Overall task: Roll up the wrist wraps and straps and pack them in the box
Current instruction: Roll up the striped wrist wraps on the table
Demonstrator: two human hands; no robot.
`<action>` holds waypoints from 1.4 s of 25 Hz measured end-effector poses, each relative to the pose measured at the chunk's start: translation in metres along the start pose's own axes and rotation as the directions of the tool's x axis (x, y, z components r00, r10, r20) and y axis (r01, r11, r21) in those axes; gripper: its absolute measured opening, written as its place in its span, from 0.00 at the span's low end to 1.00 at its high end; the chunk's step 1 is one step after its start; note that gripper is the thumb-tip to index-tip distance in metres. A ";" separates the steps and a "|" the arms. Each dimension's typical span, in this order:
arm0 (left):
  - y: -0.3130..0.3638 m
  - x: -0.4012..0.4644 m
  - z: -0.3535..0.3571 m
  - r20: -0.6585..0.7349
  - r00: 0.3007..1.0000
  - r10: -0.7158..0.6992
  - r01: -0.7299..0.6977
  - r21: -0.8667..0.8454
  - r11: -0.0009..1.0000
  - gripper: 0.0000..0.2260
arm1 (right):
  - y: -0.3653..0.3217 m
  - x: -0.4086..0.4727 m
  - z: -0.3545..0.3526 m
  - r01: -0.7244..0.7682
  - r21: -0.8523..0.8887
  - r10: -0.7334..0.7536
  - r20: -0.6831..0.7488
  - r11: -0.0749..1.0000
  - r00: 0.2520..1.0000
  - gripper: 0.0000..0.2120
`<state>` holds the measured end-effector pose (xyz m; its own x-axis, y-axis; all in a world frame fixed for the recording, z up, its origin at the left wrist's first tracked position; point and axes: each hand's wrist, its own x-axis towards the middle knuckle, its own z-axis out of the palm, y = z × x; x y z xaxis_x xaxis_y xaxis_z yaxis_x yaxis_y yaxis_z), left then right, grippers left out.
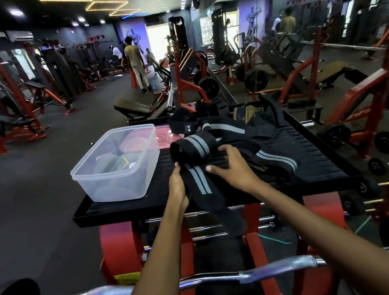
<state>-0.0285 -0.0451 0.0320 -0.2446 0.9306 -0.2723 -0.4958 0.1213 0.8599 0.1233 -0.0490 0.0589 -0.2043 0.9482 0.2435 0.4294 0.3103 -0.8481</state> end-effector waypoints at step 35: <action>0.003 0.089 0.026 0.414 0.668 0.618 -0.721 0.567 0.398 0.22 | 0.050 0.101 0.006 0.228 -0.064 -0.233 -0.068 0.971 0.970 0.18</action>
<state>-0.0294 0.0468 0.0215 -0.1249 0.8397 0.5285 0.4515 -0.4262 0.7839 0.1192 0.0618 0.0386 -0.2380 0.8524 0.4656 0.4270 0.5224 -0.7381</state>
